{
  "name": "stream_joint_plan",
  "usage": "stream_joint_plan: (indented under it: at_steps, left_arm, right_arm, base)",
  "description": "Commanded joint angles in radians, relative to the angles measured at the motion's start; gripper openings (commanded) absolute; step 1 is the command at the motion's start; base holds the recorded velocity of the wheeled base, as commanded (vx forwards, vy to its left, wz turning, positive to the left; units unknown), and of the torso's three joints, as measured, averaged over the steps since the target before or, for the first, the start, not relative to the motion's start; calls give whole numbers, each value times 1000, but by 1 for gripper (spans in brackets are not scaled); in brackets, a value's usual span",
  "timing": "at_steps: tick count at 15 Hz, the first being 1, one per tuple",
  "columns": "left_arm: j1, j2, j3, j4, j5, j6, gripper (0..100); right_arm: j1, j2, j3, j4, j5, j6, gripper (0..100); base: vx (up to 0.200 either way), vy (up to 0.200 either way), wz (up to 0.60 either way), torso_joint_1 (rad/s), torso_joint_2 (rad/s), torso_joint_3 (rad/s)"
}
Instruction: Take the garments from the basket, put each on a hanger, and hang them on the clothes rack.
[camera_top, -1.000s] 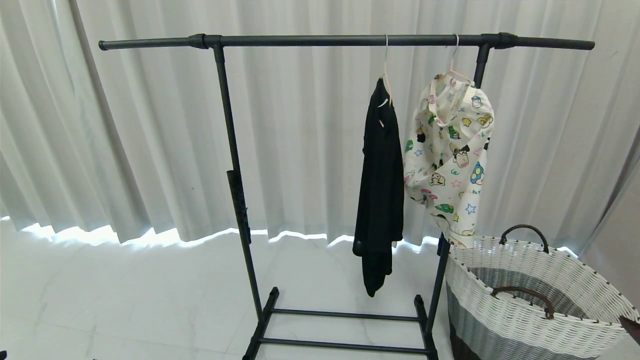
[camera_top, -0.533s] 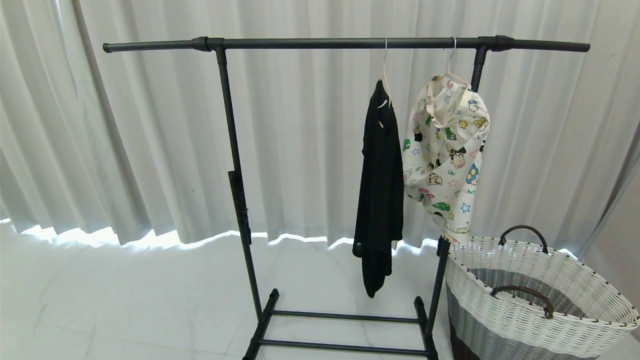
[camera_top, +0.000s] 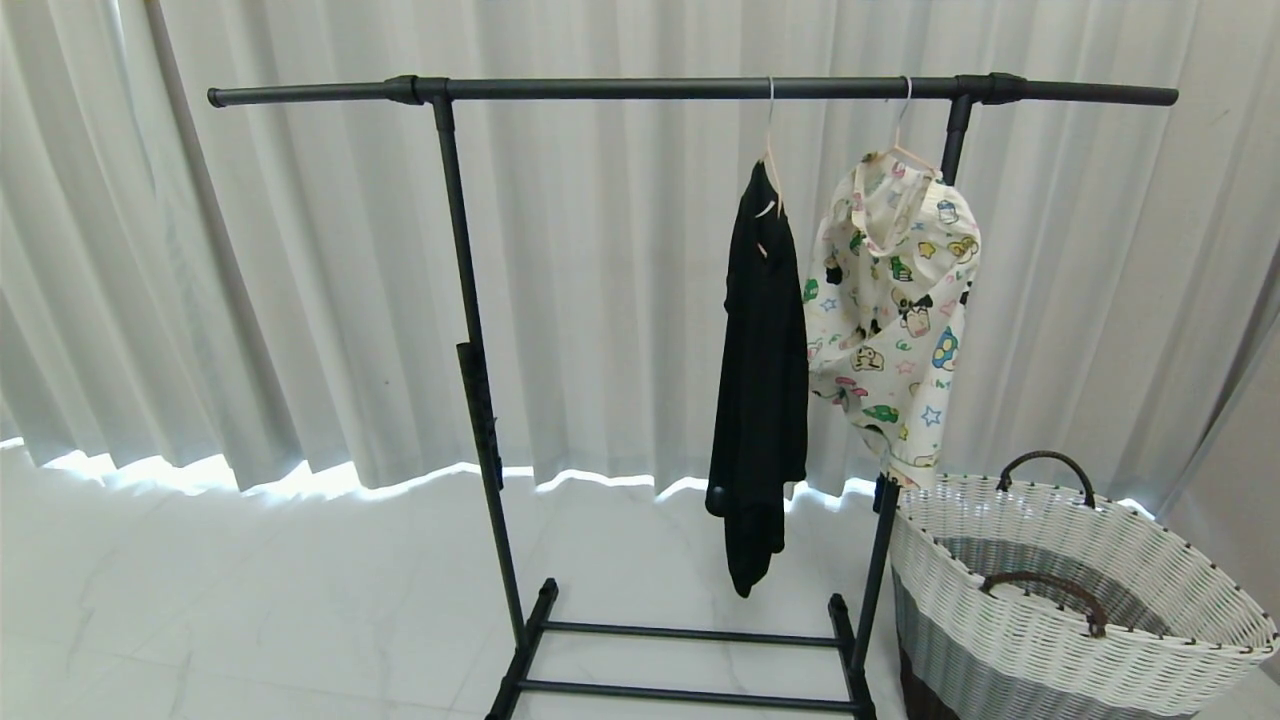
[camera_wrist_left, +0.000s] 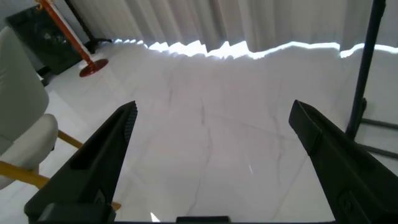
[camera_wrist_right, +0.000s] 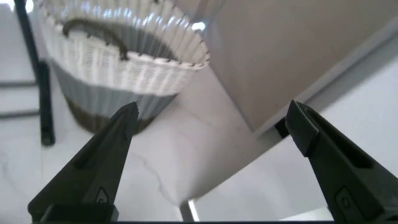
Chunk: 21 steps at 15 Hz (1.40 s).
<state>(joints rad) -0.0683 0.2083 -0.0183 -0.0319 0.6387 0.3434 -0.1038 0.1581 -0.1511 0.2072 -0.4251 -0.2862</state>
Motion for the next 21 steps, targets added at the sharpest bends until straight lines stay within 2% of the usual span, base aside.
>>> stream_joint_plan:
  at_steps: [1,2,5,7,8,9,10,11,12,13,14,15,16,17,19,20,21]
  left_arm:
    - [5,-119,4,-3,10,-14,100]
    - [7,-118,4,-5,33,-43,100]
    - [5,-118,4,-3,45,-20,100]
    - [5,-118,4,-5,45,-23,100]
    - [7,-118,6,-5,39,-24,100]
    - [7,-119,9,-10,9,-26,100]
    - [7,-119,18,-43,-63,-47,100]
    - [7,-119,18,-52,-99,-92,100]
    - [7,-119,18,-51,-128,-112,100]
    - [7,-119,18,-36,-272,-169,100]
    - [5,-119,18,-34,-372,-222,100]
    - [5,-118,18,-17,-510,-380,100]
    - [4,-116,18,23,-565,-406,100]
    - [4,-116,18,23,-565,-396,100]
    - [4,-116,18,23,-564,-396,100]
    - [4,-116,18,26,-564,-391,100]
    - [4,-116,18,26,-564,-394,100]
  right_arm:
    - [-5,-143,19,8,-1,1,100]
    - [-5,-143,22,4,-4,15,100]
    - [-5,-143,24,3,-15,114,100]
    - [-5,-143,28,-2,-27,125,100]
    - [-5,-143,64,-80,-29,108,100]
    - [-5,-143,100,-175,-29,84,100]
    - [-5,-143,151,-322,-6,62,100]
    - [-5,-143,151,-342,80,87,100]
    - [-5,-143,151,-341,129,107,100]
    - [-5,-143,151,-335,244,142,100]
    - [-5,-143,151,-318,296,157,100]
    - [-5,-143,151,-272,339,183,100]
    - [-5,-141,151,-261,394,259,100]
    - [-5,-143,151,-264,411,291,100]
    - [-5,-143,151,-284,310,318,100]
    - [-5,-143,151,-282,292,321,100]
    - [-5,-143,151,-282,313,234,100]
  base:
    - [0,0,0,0,0,0]
    - [0,0,0,0,0,0]
    - [0,0,0,0,0,0]
    - [0,0,0,0,0,0]
    - [0,0,0,0,0,0]
    - [0,0,0,0,0,0]
    - [0,0,0,0,0,0]
    - [0,0,0,0,0,0]
    - [0,0,0,0,0,0]
    - [0,0,0,0,0,0]
    - [0,0,0,0,0,0]
    - [0,0,0,0,0,0]
    - [0,0,0,0,0,0]
    - [0,0,0,0,0,0]
    - [0,0,0,0,0,0]
    - [0,0,0,0,0,0]
    - [0,0,0,0,0,0]
